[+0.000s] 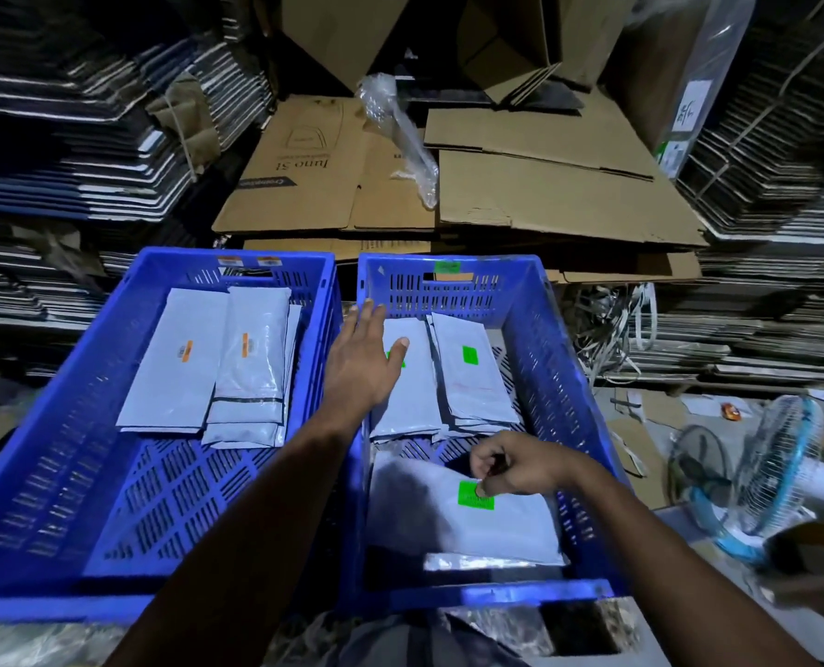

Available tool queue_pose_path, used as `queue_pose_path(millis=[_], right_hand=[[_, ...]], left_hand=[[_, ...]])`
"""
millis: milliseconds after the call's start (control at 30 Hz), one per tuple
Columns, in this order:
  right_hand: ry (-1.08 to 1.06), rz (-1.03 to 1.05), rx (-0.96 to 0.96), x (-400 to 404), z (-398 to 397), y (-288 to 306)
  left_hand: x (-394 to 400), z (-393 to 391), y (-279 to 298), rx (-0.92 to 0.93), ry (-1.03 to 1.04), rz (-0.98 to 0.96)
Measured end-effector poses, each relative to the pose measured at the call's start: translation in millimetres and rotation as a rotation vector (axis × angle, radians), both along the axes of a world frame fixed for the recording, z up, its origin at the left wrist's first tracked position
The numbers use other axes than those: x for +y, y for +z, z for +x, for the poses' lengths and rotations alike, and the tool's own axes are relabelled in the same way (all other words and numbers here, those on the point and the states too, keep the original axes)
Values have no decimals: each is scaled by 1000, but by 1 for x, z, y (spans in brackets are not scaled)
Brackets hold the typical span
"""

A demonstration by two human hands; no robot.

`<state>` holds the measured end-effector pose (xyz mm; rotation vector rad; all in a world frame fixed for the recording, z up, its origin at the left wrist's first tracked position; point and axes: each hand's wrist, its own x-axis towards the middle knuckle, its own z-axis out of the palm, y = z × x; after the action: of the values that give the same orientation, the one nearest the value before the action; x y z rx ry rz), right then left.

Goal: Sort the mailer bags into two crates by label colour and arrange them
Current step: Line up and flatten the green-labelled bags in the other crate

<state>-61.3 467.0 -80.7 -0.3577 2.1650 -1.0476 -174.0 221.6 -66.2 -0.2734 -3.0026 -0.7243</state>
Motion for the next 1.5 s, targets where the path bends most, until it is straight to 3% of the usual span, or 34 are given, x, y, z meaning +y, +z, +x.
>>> queue_pose_path(millis=[100,233,467,633,733,800,933,1133,1500], right_hand=[[-221,-180,-13,8,-8,22],[-548,-267,148,8,-37,26],[-923,-109,247,-67,-99,6],[-705,279,351,-103,-129,-11],[-591,303,554,-102,-133,-20],[-397,394,639,-102,-136,-33],[-72,620,581,-118,-146,-66],[-92,685,592,-126,-158,-92],[-64,662,509,-125,-168,-90]], left_hand=[[-2,-1,-3,-52,65,148],[-1,-2,-3,-55,81,153],[0,1,-4,-4,97,129],[0,0,-4,7,103,90],[1,0,-5,21,99,64],[1,-2,-8,32,89,40],[3,-4,-12,42,93,-83],[6,-4,-9,36,73,-183],[4,0,-16,222,66,-45]])
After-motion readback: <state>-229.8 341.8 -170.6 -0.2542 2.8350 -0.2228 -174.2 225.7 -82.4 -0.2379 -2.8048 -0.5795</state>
